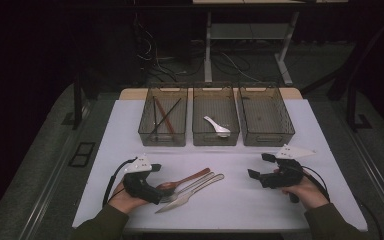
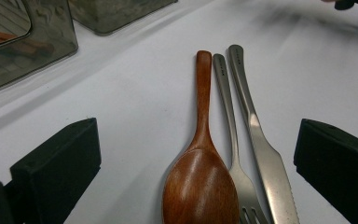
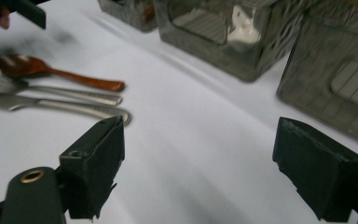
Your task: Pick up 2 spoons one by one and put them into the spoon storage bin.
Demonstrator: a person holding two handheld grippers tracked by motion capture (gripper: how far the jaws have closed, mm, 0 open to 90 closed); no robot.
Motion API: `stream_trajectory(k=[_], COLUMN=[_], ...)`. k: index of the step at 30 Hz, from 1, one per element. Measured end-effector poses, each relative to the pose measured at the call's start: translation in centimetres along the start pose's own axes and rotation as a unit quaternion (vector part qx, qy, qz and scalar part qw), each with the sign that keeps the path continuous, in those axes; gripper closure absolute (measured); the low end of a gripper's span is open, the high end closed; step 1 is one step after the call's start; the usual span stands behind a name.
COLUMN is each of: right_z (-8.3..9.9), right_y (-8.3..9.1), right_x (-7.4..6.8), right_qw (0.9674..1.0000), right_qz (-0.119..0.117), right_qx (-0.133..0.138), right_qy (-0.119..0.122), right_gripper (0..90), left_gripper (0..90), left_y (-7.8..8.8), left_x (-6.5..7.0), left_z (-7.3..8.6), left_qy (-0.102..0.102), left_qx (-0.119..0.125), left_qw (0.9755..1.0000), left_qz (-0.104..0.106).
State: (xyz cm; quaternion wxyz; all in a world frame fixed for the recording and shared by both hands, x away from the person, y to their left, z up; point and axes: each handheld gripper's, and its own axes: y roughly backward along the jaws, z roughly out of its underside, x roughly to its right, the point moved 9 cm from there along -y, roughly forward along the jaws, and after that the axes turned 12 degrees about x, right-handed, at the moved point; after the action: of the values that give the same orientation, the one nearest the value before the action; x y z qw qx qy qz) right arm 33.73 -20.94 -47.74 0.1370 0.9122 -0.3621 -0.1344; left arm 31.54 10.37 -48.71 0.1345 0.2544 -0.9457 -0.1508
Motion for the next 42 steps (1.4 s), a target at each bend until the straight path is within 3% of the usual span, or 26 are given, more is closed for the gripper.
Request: stream_trajectory(k=[9, 16, 22, 30, 42], right_z=[2.3, 3.1, 3.2, 3.3, 3.5], right_y=[2.0, 3.8, 4.1, 4.0, 3.9], right_x=[-0.3, 0.0, 0.1, -0.1, -0.1], right_qw=[0.9999, 0.9997, 0.9997, 0.9997, 0.9996], right_qz=[0.003, 0.016, 0.018, 0.015, 0.017], right_qx=[-0.015, -0.014, -0.012, -0.018, -0.023], right_qy=[-0.002, -0.012, -0.013, -0.007, -0.001], right_gripper=[16.2, 16.2, 16.2, 16.2, 16.2], left_gripper=[5.8, 21.6, 37.7, 40.2, 41.1], left_y=[0.2, 0.3, 0.3, 0.1, 0.0], left_x=[-0.2, -0.6, -0.5, -0.3, -0.1], left_z=[-0.3, -0.5, -0.1, 1.1, 1.9], left_qy=[0.000, 0.006, 0.019, 0.022, 0.020], left_qx=[0.003, -0.001, -0.015, -0.050, -0.076], left_qw=[1.0000, 0.9999, 0.9997, 0.9984, 0.9968], left_qz=[-0.006, -0.010, 0.005, 0.014, 0.013])
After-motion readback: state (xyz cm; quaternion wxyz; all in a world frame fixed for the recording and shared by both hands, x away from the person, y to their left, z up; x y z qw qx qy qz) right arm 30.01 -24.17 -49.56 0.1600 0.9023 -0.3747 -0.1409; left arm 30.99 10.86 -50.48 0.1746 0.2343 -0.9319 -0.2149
